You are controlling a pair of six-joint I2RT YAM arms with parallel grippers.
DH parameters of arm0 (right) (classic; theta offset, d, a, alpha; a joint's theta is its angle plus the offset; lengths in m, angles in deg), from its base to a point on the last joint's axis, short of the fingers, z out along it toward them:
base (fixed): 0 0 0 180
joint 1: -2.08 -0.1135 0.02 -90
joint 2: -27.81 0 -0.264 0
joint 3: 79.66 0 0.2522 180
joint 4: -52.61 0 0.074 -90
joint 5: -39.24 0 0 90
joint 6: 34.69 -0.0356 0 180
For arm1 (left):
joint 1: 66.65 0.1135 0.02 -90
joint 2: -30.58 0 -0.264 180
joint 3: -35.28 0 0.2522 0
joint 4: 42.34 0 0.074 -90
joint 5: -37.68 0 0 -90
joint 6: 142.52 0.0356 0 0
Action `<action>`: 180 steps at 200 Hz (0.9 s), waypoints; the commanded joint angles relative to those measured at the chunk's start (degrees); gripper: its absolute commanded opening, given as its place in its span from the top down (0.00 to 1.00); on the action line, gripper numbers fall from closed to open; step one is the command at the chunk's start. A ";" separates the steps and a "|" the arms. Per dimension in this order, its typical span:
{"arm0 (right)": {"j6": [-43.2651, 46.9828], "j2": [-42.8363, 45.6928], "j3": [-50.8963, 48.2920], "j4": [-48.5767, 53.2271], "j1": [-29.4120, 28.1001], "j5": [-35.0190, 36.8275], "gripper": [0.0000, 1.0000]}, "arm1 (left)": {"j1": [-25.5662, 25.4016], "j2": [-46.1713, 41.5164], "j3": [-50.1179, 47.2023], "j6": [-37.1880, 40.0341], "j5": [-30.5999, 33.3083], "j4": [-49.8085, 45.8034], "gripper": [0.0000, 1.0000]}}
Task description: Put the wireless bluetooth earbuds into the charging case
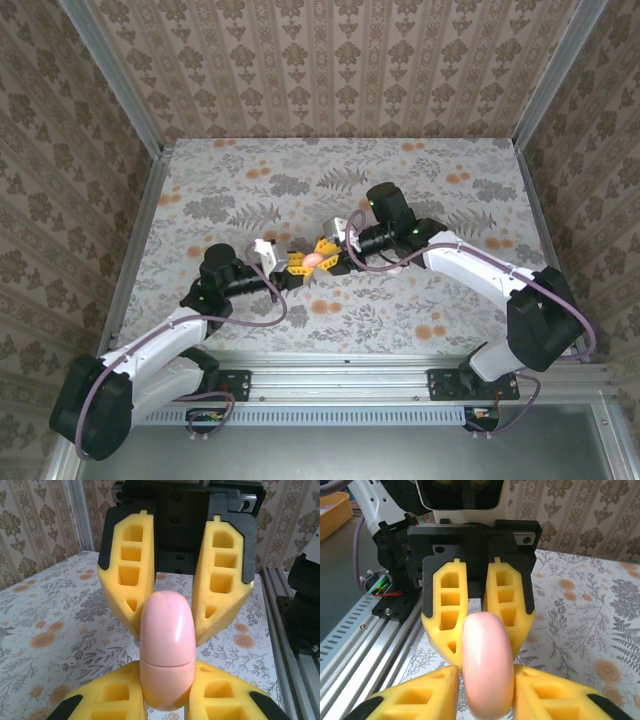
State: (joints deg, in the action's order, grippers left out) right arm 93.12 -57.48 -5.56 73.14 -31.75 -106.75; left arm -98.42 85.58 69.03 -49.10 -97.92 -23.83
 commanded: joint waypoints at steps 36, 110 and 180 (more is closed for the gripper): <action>3.37 0.09 1.85 2.71 -0.46 -2.47 0.92 | 0.13 -0.77 1.29 1.15 0.54 0.16 0.85; 6.87 -0.13 5.56 15.09 0.22 5.48 0.90 | 0.13 -3.57 -1.03 0.83 7.60 0.00 0.39; -6.92 -6.90 12.88 20.70 1.13 17.54 0.90 | 2.50 -10.41 -2.14 -3.47 27.42 -9.17 0.10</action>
State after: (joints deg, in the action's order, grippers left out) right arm 93.73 -60.56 3.31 90.64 -31.05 -94.64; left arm -97.59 77.10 67.52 -49.32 -79.50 -28.77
